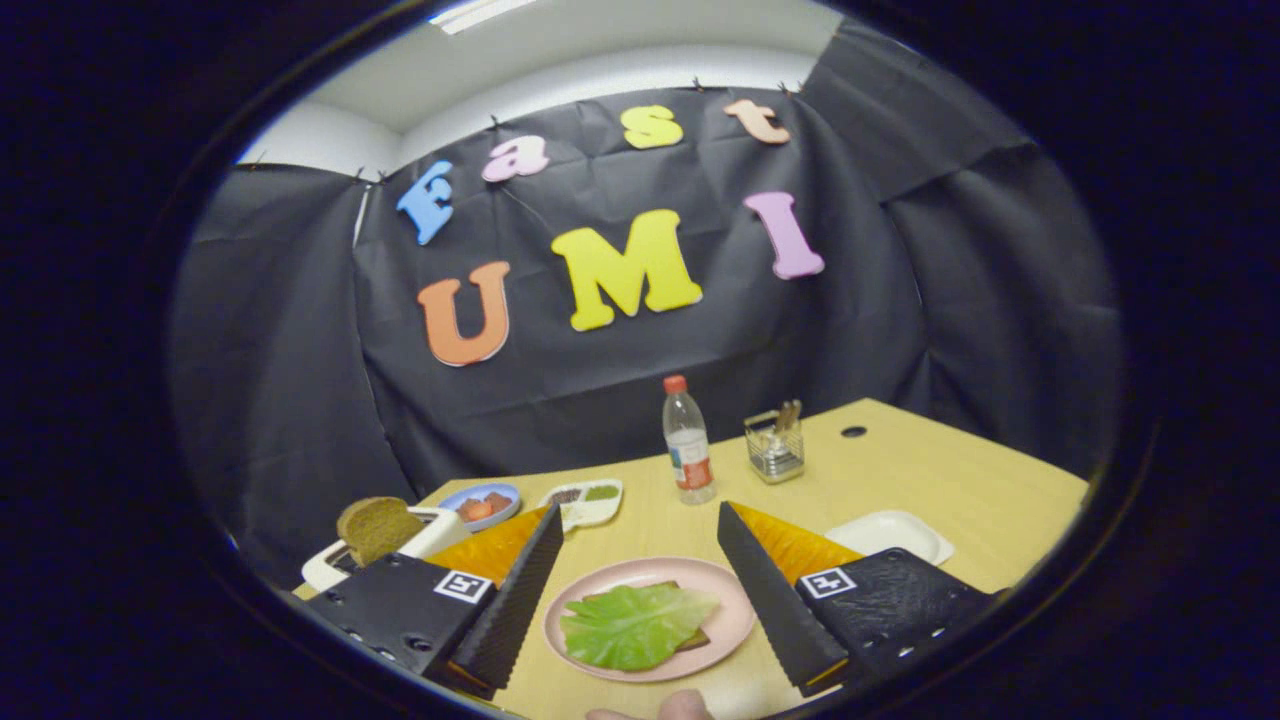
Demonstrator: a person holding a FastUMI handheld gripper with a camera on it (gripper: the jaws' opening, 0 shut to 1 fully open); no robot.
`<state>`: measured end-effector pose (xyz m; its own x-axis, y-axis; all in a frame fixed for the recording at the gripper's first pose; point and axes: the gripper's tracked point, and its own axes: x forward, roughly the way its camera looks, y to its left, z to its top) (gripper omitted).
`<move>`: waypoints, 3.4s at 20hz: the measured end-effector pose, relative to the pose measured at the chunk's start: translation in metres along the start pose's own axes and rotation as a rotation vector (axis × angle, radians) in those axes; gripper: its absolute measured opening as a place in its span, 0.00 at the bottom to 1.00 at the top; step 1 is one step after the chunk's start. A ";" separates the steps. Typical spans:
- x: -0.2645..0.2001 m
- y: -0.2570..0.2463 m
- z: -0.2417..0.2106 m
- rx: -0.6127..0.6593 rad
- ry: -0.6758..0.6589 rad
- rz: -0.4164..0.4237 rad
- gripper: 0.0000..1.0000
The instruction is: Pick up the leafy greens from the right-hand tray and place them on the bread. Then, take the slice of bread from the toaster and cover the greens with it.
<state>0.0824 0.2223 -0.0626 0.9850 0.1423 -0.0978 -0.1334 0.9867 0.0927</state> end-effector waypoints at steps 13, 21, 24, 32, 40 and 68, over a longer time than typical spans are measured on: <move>0.005 0.196 -0.069 -0.129 0.159 0.130 0.96; 0.040 0.200 -0.088 -0.105 0.246 0.046 0.61; 0.045 0.201 -0.092 -0.102 0.261 0.048 0.47; 0.026 0.201 -0.030 0.006 0.172 0.134 0.11; 0.003 0.128 0.031 0.081 0.026 0.124 0.11; 0.067 -0.034 -0.131 0.148 0.286 0.008 0.34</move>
<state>0.1383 0.2080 -0.2017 0.9104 0.1873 -0.3689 -0.1031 0.9662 0.2361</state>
